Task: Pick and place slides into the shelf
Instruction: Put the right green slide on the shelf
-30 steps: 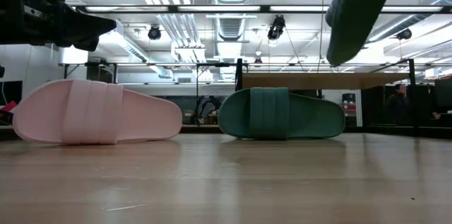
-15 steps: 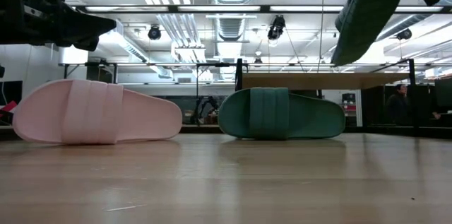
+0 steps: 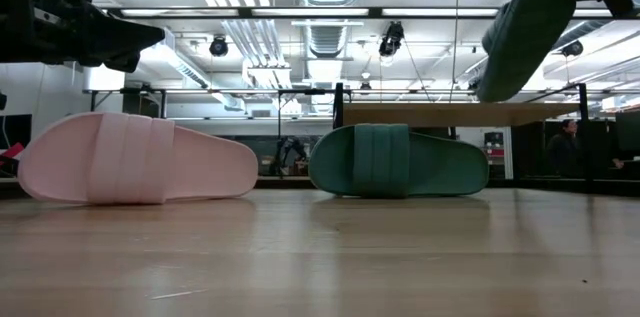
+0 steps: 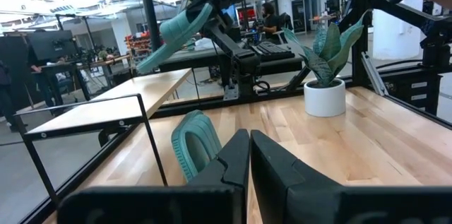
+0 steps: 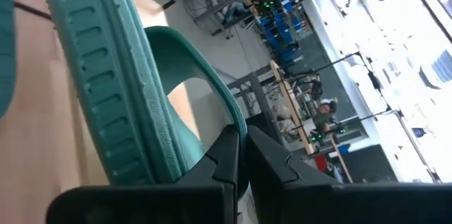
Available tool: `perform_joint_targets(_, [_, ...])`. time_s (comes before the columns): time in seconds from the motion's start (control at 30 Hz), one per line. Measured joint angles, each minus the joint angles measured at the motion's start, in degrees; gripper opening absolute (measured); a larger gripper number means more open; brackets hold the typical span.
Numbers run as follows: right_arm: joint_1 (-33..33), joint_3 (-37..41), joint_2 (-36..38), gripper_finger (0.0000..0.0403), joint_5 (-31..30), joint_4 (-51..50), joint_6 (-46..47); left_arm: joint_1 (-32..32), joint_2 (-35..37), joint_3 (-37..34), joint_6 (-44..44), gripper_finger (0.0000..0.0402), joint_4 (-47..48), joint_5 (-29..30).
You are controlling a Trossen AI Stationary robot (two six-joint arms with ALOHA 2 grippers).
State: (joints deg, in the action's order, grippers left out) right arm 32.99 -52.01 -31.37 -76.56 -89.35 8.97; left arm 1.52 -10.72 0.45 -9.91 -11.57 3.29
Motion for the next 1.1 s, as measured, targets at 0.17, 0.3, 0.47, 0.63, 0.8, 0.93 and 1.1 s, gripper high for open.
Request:
perform_joint_targets(0.17, [0.0, 2.33, -0.03, 0.0011, 2.02, -0.04, -0.02, 0.02, 0.0, 0.0, 0.02, 0.0, 0.0, 0.0])
perform_joint_targets(0.3, [0.0, 4.52, -0.04, 0.0011, 4.18, -0.01, 0.21, 0.02, -0.02, 0.0, 0.02, 0.0, 0.0, 0.0])
perform_joint_targets(0.47, [0.0, 7.18, -0.05, 0.0011, 7.29, -0.04, 2.58, 0.02, -0.01, 0.0, 0.02, 0.0, 0.0, 0.0])
perform_joint_targets(0.63, [-0.01, 7.84, -0.15, 0.0011, 7.83, 0.0, 2.98, 0.02, 0.0, 0.0, 0.04, 0.0, 0.0, 0.0])
perform_joint_targets(0.8, [-1.6, 7.87, -0.2, 0.0011, 9.35, 0.18, 3.06, 0.02, -0.02, 0.0, 0.05, 0.0, 0.02, 0.0])
perform_joint_targets(0.93, [-4.89, 7.87, -0.22, 0.0011, 9.75, 0.22, 3.04, 0.02, -0.02, 0.0, 0.11, 0.0, 0.02, 0.0])
perform_joint_targets(1.1, [-8.19, 7.87, -0.2, 0.0011, 6.9, 0.16, 2.86, 0.02, -0.02, 0.0, 0.07, 0.0, 0.02, 0.0])
